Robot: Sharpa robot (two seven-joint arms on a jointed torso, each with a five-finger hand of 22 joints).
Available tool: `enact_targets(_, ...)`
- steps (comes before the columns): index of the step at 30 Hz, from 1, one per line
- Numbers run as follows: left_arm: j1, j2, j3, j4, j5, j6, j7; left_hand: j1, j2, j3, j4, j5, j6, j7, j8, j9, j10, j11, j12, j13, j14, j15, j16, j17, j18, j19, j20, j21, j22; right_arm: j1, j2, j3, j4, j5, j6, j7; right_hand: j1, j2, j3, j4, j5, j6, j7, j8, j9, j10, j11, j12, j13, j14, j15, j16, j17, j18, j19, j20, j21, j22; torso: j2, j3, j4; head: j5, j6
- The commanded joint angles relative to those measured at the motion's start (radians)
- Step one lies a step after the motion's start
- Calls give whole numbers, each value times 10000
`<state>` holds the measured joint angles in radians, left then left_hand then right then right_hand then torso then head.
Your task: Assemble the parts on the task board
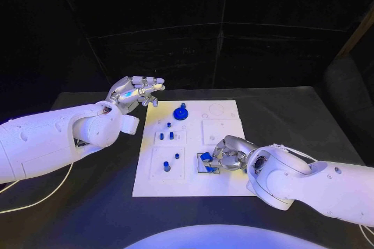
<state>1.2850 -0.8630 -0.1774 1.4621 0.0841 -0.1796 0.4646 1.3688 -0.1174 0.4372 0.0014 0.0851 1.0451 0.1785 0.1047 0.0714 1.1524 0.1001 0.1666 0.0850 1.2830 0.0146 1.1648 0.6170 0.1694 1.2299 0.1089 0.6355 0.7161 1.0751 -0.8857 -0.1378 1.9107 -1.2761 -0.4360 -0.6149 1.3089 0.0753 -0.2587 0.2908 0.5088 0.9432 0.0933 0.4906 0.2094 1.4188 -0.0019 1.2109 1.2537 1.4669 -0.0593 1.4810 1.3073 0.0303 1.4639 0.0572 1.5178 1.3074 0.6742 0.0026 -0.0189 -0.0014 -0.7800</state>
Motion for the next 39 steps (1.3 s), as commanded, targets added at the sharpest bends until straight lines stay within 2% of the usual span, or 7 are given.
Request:
enact_targets(1,15,10,6,18,9,106,41,-69,0,-42,-4,23,-54,-22,50,-2,-52,6,32,14,-83,-3,-23,-2,131,-50,37,-51,-17,15,98,6,-75,-132,-118,-123,-80,24,-65,-6,-40,311,-239,65,56,62,-44,17,9,697,-82,31,752,-61,362,-78,31,1724,0,1,-2,28,3)
enact_targets(8,15,14,6,25,9,99,32,-69,0,-42,-4,23,-54,-22,50,-2,-52,6,32,14,-83,-3,-23,-2,131,-50,37,-51,-17,15,298,7,-199,-180,3,-290,-125,30,-110,1,-167,376,-264,88,77,69,-67,-2,13,697,-105,30,752,-62,365,-100,33,1728,4,6,-2,49,-34)
enact_targets(11,15,14,6,24,9,98,28,-69,0,-42,-4,23,-54,-22,50,-2,-52,6,32,14,-83,-3,-23,-2,131,-50,37,-51,-17,15,368,7,-241,-186,48,-357,-296,52,-231,2,-748,417,-279,98,101,70,-81,-51,5,692,-120,17,733,-61,361,-125,28,1725,-6,3,-5,55,-38)
enact_targets(15,15,13,6,25,9,98,27,-69,0,-42,-4,23,-54,-22,50,-2,-52,6,32,14,-83,-3,-23,-2,131,-50,37,-51,-17,16,416,7,-266,-193,50,-413,-853,117,-581,-35,-2904,441,-298,119,153,70,-79,-130,-6,683,-138,-3,705,-60,355,-146,20,1720,-9,0,0,64,-50)
enact_targets(18,15,12,6,23,9,99,26,-69,0,-42,-4,23,-54,-22,50,-2,-52,6,32,14,-83,-3,-23,-2,131,-50,37,-51,-17,16,429,7,-276,-281,14,-475,-1428,-64,-900,5,-4477,407,-286,125,191,34,-76,-247,-60,674,-129,-28,669,-58,350,-146,14,1716,-16,1,-9,81,-49)
enact_targets(28,16,0,5,26,9,95,22,-83,-9,-54,-3,23,-75,-17,45,-5,-69,11,38,12,-88,-1,-24,-16,131,-49,39,-57,-21,16,330,7,-209,-717,-96,-587,-2177,-476,-776,15,-4594,274,-250,105,237,-235,-49,-900,-511,627,-110,-146,468,-17,227,-136,-84,1563,-7,5,-5,42,2)
enact_targets(39,15,-34,4,22,9,92,21,-83,-9,-54,-3,23,-75,-17,45,-5,-69,11,38,12,-88,-1,-24,-16,131,-49,39,-57,-21,15,-16,8,246,-924,-186,-62,-694,-626,-96,-219,-4337,158,-213,186,340,-276,-15,-1096,-582,644,-71,-153,515,-21,243,-86,-89,1585,-11,9,-20,82,5)
